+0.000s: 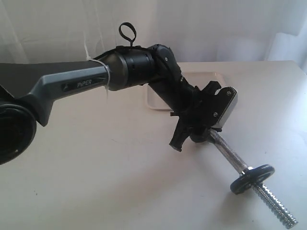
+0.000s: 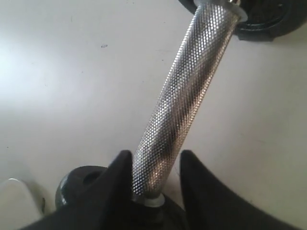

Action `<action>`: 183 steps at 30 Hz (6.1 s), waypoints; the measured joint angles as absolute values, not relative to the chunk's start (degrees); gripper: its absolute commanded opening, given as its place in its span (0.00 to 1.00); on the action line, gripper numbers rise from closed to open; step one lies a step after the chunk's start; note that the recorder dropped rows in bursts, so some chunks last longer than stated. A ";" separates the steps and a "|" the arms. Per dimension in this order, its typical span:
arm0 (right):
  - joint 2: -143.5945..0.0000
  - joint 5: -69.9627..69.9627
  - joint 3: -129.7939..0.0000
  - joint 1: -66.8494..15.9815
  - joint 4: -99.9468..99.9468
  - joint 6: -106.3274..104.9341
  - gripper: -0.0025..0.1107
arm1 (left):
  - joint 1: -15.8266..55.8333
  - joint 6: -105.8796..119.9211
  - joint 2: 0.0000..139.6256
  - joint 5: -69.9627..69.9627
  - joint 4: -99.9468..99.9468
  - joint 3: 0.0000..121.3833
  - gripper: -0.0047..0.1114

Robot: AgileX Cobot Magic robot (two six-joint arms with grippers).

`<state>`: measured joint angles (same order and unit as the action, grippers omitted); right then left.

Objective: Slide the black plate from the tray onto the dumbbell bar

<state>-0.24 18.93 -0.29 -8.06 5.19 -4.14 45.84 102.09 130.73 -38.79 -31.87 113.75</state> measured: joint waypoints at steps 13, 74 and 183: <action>-0.24 18.93 -0.29 -8.06 5.19 -4.14 0.02 | 47.25 108.94 134.14 -33.68 -33.55 113.75 0.68; -0.24 18.93 -0.29 -8.06 5.19 -4.14 0.02 | 46.00 68.35 130.09 -46.31 -11.09 109.64 0.04; -0.24 17.42 -0.29 -8.06 5.21 -4.14 0.02 | 36.97 67.28 123.95 -35.99 -25.24 94.75 0.04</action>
<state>-0.24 17.42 -0.29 -8.06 5.21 -4.14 36.97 67.28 123.95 -35.99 -25.24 94.75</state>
